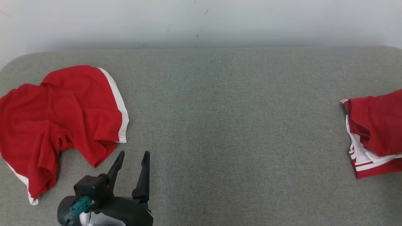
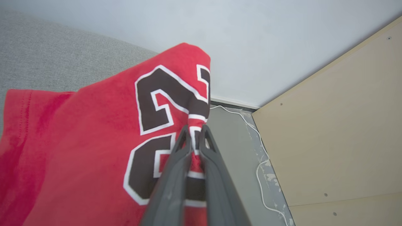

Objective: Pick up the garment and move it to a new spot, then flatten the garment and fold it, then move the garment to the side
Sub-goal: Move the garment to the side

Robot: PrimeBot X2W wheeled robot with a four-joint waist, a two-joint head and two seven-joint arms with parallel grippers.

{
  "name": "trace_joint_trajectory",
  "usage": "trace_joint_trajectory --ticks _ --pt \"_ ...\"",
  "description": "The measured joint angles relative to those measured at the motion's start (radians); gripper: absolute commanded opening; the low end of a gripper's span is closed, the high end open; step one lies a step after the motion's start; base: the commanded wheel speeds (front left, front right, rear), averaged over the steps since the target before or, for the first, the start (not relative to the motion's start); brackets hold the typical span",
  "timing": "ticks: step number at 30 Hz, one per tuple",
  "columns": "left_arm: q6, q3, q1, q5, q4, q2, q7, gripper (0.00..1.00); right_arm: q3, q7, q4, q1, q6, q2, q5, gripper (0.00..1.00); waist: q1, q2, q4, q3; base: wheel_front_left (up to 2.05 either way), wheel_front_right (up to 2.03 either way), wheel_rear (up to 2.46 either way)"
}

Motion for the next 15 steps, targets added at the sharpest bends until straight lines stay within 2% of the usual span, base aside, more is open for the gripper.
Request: trace_joint_trajectory --ticks 9,10,11,12,15 --pt "0.0 -0.002 -0.013 0.001 -0.002 0.0 0.005 1.0 -0.004 -0.009 -0.003 0.004 -0.009 -0.001 -0.026 0.0 0.0 0.0 0.01 0.017 0.0 0.0 0.0" --pt "0.0 -0.002 -0.013 0.001 -0.002 0.0 0.005 1.0 -0.005 -0.014 -0.003 0.004 -0.009 -0.001 -0.027 0.17 0.0 -0.0001 0.011 0.018 0.0 0.0 0.0" --pt "0.0 -0.002 -0.013 0.001 -0.002 0.0 0.006 1.0 -0.006 -0.016 -0.003 0.004 -0.013 -0.001 -0.028 0.17 0.0 -0.0001 0.012 0.019 0.0 0.0 0.0" --pt "0.0 -0.001 -0.013 0.001 -0.001 0.0 0.007 1.0 -0.006 -0.018 -0.003 0.004 -0.015 -0.001 -0.028 1.0 0.0 0.0 0.012 0.019 0.0 0.0 0.0" --pt "0.0 0.001 -0.013 0.001 0.001 0.0 0.007 1.0 -0.009 -0.027 -0.006 0.004 -0.016 -0.001 -0.028 1.0 0.0 -0.0001 0.014 0.018 0.0 0.0 0.0"
